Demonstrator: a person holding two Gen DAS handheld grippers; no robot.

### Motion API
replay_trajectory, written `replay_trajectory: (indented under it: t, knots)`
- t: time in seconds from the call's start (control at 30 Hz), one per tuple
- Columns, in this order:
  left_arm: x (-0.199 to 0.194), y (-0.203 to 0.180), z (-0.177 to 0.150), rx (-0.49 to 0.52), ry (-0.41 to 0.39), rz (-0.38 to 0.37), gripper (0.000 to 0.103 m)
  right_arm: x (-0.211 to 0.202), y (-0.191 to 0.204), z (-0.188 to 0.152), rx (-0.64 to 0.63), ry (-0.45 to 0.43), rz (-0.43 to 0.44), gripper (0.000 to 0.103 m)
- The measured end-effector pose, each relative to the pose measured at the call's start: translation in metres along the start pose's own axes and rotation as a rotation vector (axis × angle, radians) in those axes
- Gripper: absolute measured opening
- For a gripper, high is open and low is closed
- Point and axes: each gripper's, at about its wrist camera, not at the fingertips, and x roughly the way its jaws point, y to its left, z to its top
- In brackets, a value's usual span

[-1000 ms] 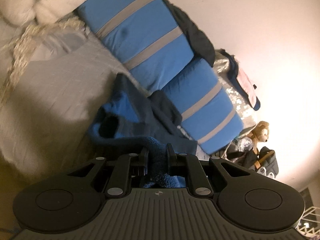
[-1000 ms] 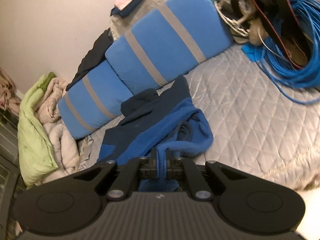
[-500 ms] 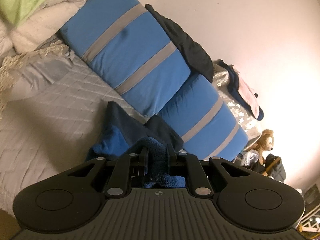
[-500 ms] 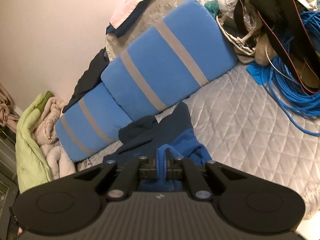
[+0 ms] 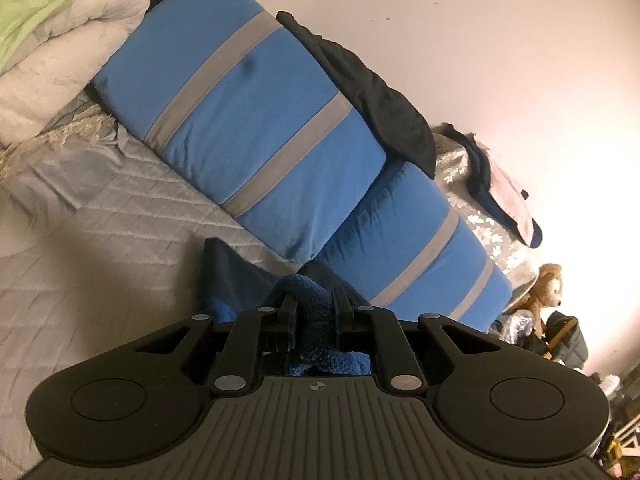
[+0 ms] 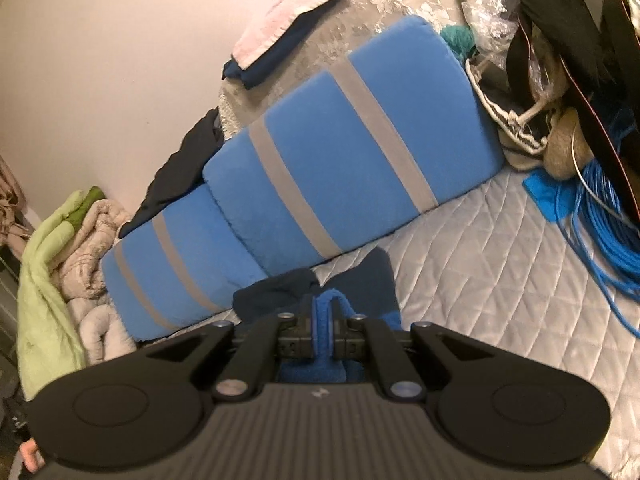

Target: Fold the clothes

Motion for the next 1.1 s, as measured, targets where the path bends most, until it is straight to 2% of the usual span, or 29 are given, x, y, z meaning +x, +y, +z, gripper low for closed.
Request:
replay_trajectory:
  t: [0.23, 0.37, 0.67, 0.83, 1.03, 1.1]
  knots:
    - [0.033, -0.007, 0.024, 0.022, -0.001, 0.021, 0.016, 0.038, 0.001, 0.024, -0.012, -0.026, -0.022, 0.005]
    - [0.061, 0.003, 0.026, 0.021, 0.013, 0.065, 0.016, 0.063, 0.000, 0.033, -0.019, -0.032, -0.043, 0.005]
    - [0.121, 0.031, 0.020, 0.032, 0.069, 0.178, 0.016, 0.128, -0.012, 0.025, -0.066, -0.003, -0.108, 0.005]
    - [0.149, 0.034, 0.025, 0.043, 0.088, 0.228, 0.016, 0.162, -0.019, 0.023, -0.083, 0.020, -0.148, 0.005]
    - [0.178, 0.026, 0.039, 0.073, 0.088, 0.258, 0.016, 0.197, -0.017, 0.031, -0.089, 0.013, -0.186, 0.005]
    - [0.188, 0.034, 0.036, 0.054, 0.096, 0.270, 0.016, 0.207, -0.017, 0.035, -0.087, 0.006, -0.183, 0.005]
